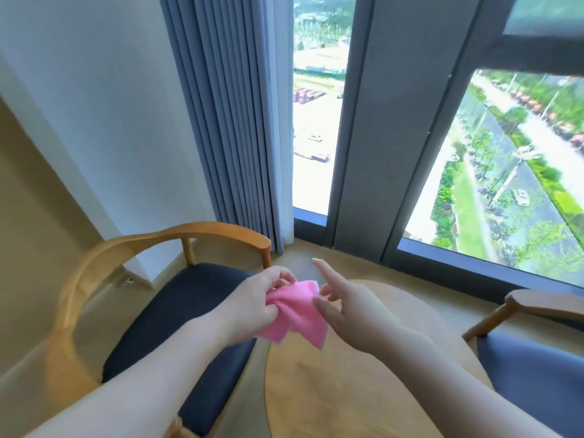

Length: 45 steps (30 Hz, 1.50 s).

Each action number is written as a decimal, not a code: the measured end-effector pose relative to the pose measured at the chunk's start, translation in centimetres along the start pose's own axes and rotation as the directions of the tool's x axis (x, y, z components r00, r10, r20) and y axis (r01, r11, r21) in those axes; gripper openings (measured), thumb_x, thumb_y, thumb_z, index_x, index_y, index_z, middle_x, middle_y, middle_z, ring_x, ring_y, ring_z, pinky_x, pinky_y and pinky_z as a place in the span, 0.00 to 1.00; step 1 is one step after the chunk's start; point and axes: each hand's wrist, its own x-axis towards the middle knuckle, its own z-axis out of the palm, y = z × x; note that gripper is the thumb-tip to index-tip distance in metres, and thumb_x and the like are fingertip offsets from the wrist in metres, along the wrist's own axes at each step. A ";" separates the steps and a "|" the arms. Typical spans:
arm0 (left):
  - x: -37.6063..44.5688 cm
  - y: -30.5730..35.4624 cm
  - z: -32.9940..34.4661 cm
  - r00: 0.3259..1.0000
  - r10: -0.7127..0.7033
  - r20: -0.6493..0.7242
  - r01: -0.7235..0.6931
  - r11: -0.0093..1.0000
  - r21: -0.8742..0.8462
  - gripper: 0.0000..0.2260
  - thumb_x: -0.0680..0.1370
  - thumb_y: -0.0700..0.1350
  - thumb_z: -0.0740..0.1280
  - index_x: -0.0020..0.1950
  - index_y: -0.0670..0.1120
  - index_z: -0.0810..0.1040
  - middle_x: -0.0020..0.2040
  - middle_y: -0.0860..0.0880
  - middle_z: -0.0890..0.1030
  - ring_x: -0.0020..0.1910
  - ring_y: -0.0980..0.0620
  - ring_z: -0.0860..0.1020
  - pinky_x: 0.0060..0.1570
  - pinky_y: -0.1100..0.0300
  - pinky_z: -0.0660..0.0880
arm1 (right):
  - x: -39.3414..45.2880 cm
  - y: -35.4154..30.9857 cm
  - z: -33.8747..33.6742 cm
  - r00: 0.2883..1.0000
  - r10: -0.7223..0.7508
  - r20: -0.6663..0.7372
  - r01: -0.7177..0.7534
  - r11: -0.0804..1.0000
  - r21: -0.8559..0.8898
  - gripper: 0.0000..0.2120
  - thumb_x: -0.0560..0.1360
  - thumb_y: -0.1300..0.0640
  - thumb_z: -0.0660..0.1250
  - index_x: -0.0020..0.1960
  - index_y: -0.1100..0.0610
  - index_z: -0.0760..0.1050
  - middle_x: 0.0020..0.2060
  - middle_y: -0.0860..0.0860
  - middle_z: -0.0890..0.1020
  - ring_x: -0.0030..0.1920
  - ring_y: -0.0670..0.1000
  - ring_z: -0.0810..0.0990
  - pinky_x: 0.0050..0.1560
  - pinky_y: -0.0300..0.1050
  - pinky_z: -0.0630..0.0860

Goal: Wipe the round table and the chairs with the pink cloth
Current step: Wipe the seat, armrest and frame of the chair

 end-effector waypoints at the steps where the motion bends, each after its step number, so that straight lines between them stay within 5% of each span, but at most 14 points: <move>1: -1.9 1.5 -0.7 1.000 0.006 -0.020 -0.006 1.000 0.003 0.20 0.75 0.39 0.63 0.56 0.64 0.69 0.51 0.59 0.78 0.49 0.66 0.76 0.40 0.70 0.76 | -1.0 -1.4 -0.6 1.000 0.015 0.005 -0.015 0.997 0.080 0.30 0.78 0.44 0.61 0.75 0.36 0.50 0.56 0.43 0.79 0.51 0.43 0.79 0.49 0.38 0.76; 6: -9.9 7.1 -4.0 0.986 0.025 -0.166 -0.020 0.999 0.032 0.20 0.75 0.43 0.65 0.55 0.70 0.67 0.53 0.62 0.76 0.51 0.61 0.76 0.39 0.70 0.76 | -5.1 -7.3 -2.6 0.994 0.050 0.094 -0.079 0.941 0.330 0.29 0.76 0.45 0.66 0.74 0.45 0.61 0.47 0.44 0.81 0.44 0.42 0.82 0.39 0.35 0.77; 11: -14.9 9.7 -6.8 0.971 0.000 -0.238 0.019 0.997 0.079 0.18 0.75 0.48 0.65 0.58 0.68 0.64 0.54 0.64 0.74 0.51 0.58 0.77 0.41 0.66 0.77 | -6.3 -13.2 -5.3 0.995 -0.084 -0.061 0.103 0.864 0.492 0.21 0.76 0.56 0.69 0.68 0.47 0.72 0.39 0.47 0.83 0.41 0.45 0.82 0.38 0.36 0.80; 16: -17.6 10.1 -10.7 0.972 -0.076 -0.220 0.087 0.995 0.040 0.29 0.70 0.54 0.70 0.67 0.61 0.61 0.53 0.60 0.78 0.52 0.59 0.78 0.49 0.63 0.77 | -5.5 -19.1 -6.8 0.959 -0.228 -0.170 0.277 0.884 0.377 0.12 0.77 0.59 0.66 0.59 0.50 0.80 0.45 0.42 0.81 0.47 0.44 0.80 0.45 0.36 0.77; 21: -18.9 7.1 -15.2 0.983 -0.130 -0.127 0.137 0.989 0.047 0.20 0.72 0.45 0.71 0.62 0.56 0.74 0.53 0.55 0.79 0.51 0.56 0.79 0.54 0.55 0.78 | -2.8 -24.6 -7.1 0.908 -0.297 -0.296 0.371 0.897 0.239 0.11 0.75 0.60 0.68 0.53 0.47 0.83 0.42 0.36 0.79 0.45 0.38 0.76 0.49 0.34 0.70; 25: -19.7 3.9 -20.0 0.971 -0.147 -0.191 0.142 0.989 -0.038 0.12 0.75 0.46 0.70 0.55 0.59 0.75 0.49 0.55 0.79 0.46 0.56 0.79 0.37 0.65 0.77 | 0.2 -29.0 -6.5 0.863 -0.325 -0.387 0.409 0.898 0.159 0.13 0.73 0.62 0.68 0.44 0.42 0.79 0.39 0.37 0.78 0.44 0.35 0.75 0.44 0.30 0.68; 31: -20.1 -1.0 -27.1 0.966 -0.125 -0.228 0.105 0.990 -0.098 0.03 0.77 0.50 0.68 0.50 0.54 0.78 0.45 0.56 0.81 0.46 0.57 0.79 0.44 0.64 0.74 | 5.2 -35.1 -3.6 0.833 -0.318 -0.453 0.396 0.914 0.088 0.11 0.74 0.61 0.68 0.46 0.44 0.79 0.39 0.35 0.76 0.42 0.33 0.74 0.40 0.27 0.66; 37: -18.2 -3.3 -30.3 0.954 -0.150 -0.258 0.116 0.983 -0.141 0.13 0.76 0.61 0.64 0.48 0.52 0.79 0.41 0.55 0.82 0.38 0.60 0.80 0.36 0.65 0.74 | 8.8 -37.0 -0.4 0.839 -0.280 -0.467 0.350 0.934 0.070 0.10 0.74 0.62 0.69 0.51 0.50 0.82 0.40 0.41 0.79 0.43 0.42 0.78 0.45 0.32 0.70; 42: -14.6 -4.6 -29.8 0.957 -0.179 -0.228 0.119 0.960 -0.254 0.13 0.79 0.56 0.63 0.51 0.47 0.80 0.46 0.49 0.83 0.43 0.51 0.82 0.43 0.55 0.81 | 11.6 -36.9 1.7 0.846 -0.323 -0.425 0.366 0.930 0.022 0.10 0.74 0.62 0.68 0.52 0.52 0.82 0.41 0.43 0.79 0.44 0.44 0.79 0.46 0.33 0.74; 45: -12.3 -5.7 -29.4 0.919 -0.301 -0.256 0.190 0.905 -0.382 0.12 0.81 0.48 0.60 0.51 0.42 0.79 0.43 0.44 0.82 0.37 0.50 0.82 0.32 0.56 0.79 | 13.5 -36.1 2.2 0.831 -0.399 -0.387 0.434 0.901 0.004 0.12 0.74 0.65 0.68 0.55 0.54 0.81 0.43 0.47 0.77 0.44 0.48 0.78 0.49 0.39 0.77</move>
